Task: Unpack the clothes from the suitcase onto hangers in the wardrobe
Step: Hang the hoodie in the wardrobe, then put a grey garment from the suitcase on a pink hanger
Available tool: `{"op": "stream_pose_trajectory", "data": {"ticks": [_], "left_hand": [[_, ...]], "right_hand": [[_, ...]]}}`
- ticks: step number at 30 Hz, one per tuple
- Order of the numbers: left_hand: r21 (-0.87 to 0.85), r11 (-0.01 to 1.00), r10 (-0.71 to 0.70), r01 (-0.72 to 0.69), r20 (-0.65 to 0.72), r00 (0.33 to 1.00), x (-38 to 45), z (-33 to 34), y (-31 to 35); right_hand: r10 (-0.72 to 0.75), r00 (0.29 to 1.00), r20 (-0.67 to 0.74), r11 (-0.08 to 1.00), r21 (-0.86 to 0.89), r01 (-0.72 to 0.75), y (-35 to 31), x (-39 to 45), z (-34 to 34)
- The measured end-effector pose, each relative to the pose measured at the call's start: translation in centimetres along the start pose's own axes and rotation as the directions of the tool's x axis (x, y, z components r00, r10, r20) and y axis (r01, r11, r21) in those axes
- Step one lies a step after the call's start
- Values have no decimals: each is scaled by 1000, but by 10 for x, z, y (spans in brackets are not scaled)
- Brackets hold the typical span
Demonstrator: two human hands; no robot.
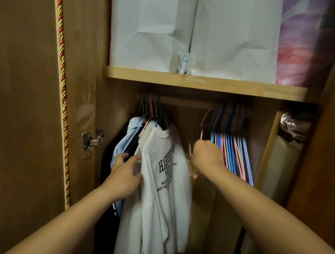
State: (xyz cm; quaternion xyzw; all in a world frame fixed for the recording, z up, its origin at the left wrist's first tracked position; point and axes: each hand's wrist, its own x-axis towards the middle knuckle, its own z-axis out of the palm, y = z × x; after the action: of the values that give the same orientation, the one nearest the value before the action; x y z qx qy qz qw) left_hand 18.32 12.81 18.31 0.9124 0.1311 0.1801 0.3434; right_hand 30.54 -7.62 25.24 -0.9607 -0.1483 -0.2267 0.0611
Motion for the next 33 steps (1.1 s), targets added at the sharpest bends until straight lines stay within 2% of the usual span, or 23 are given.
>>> {"op": "stream_pose_trajectory", "data": {"ticks": [4, 7, 8, 10, 15, 19, 22, 25, 27, 29, 30, 31, 32, 33], "left_hand": [[12, 1000, 0, 0, 6, 1000, 1, -1, 6], [-3, 1000, -7, 7, 20, 1000, -4, -4, 3], [-11, 1000, -12, 12, 23, 1000, -5, -7, -1], [-16, 1000, -15, 16, 24, 1000, -8, -11, -8], [-76, 996, 30, -34, -52, 998, -22, -20, -11], [-193, 963, 159, -186, -151, 976, -39, -15, -2], [-280, 920, 220, -275, -212, 952, -56, 11, -4], [-411, 888, 174, -208, -118, 978, -87, 60, -14], [-463, 885, 91, -48, 72, 993, -124, 108, -29], [-418, 888, -41, 192, 344, 938, -170, 172, -61], [-371, 864, -127, 340, 493, 861, -194, 199, -77], [-311, 817, -194, 485, 645, 740, -225, 232, -85], [-251, 762, -236, 597, 751, 616, -257, 253, -88], [-207, 722, -253, 660, 809, 530, -289, 263, -82]], "right_hand": [[49, 988, 147, 934, 345, -97, -33, 11, 3], [198, 959, 203, 714, 641, -283, -55, 16, 20], [245, 950, 194, 637, 706, -309, -61, 15, 26], [287, 946, 152, 548, 784, -293, -65, 14, 35], [373, 926, 65, 425, 875, -232, -66, 6, 36], [368, 929, 33, 442, 873, -206, -70, -31, 37], [348, 937, -16, 461, 873, -156, -67, -99, 53], [316, 948, 28, 496, 847, -191, -56, -200, 88], [321, 936, 145, 458, 841, -287, -46, -290, 108], [382, 877, 292, 340, 838, -427, -35, -392, 115], [400, 840, 367, 275, 826, -492, -31, -434, 115], [451, 781, 432, 202, 803, -561, -24, -480, 114], [503, 720, 478, 132, 781, -611, -18, -518, 115], [546, 652, 527, 37, 762, -646, -12, -550, 114]]}}
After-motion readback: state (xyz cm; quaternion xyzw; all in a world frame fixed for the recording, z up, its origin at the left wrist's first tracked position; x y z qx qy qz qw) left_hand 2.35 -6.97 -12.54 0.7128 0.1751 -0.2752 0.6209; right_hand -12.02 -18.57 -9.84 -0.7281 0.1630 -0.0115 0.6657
